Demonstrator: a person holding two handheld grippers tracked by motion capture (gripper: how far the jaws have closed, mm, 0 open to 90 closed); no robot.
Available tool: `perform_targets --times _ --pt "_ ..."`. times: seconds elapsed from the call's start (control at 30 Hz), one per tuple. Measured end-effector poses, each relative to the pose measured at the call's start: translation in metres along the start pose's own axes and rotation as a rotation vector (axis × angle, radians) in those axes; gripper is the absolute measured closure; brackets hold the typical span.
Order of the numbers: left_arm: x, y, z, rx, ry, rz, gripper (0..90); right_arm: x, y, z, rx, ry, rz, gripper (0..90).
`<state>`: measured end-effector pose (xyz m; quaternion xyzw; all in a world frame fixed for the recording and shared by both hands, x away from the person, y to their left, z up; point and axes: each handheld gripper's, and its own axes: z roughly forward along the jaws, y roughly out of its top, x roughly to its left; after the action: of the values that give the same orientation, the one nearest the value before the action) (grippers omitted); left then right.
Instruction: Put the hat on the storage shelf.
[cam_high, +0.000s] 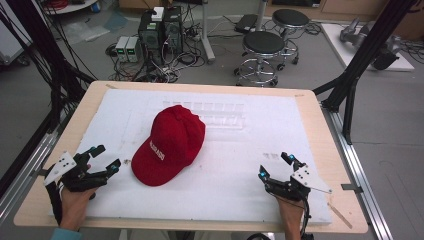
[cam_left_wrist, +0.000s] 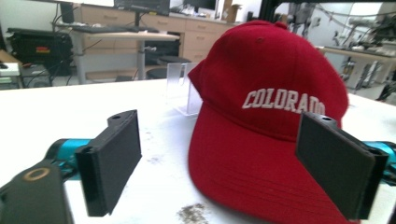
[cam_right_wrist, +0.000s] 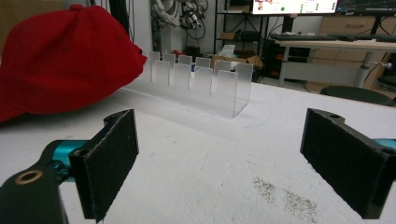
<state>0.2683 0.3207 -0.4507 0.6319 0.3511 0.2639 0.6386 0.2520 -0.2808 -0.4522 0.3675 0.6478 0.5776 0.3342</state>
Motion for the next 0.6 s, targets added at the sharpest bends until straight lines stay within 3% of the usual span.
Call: perform_targets --times 0.1,0.27,0.4,0.6 --pt "0.001 0.007 0.001 0.003 -0.021 -0.019 13.3 0.000 0.000 0.000 0.003 0.001 0.004 10.3" --pt "0.000 0.023 0.006 0.013 -0.036 -0.016 12.8 0.000 0.000 0.000 0.002 -0.001 0.002 10.3" --pt "-0.002 0.042 0.015 0.066 -0.026 0.001 12.7 0.000 0.000 0.000 0.002 -0.003 0.001 10.3" --pt "-0.008 0.066 0.031 0.123 -0.060 0.035 12.3 0.001 0.000 0.000 0.003 -0.002 0.006 10.3"
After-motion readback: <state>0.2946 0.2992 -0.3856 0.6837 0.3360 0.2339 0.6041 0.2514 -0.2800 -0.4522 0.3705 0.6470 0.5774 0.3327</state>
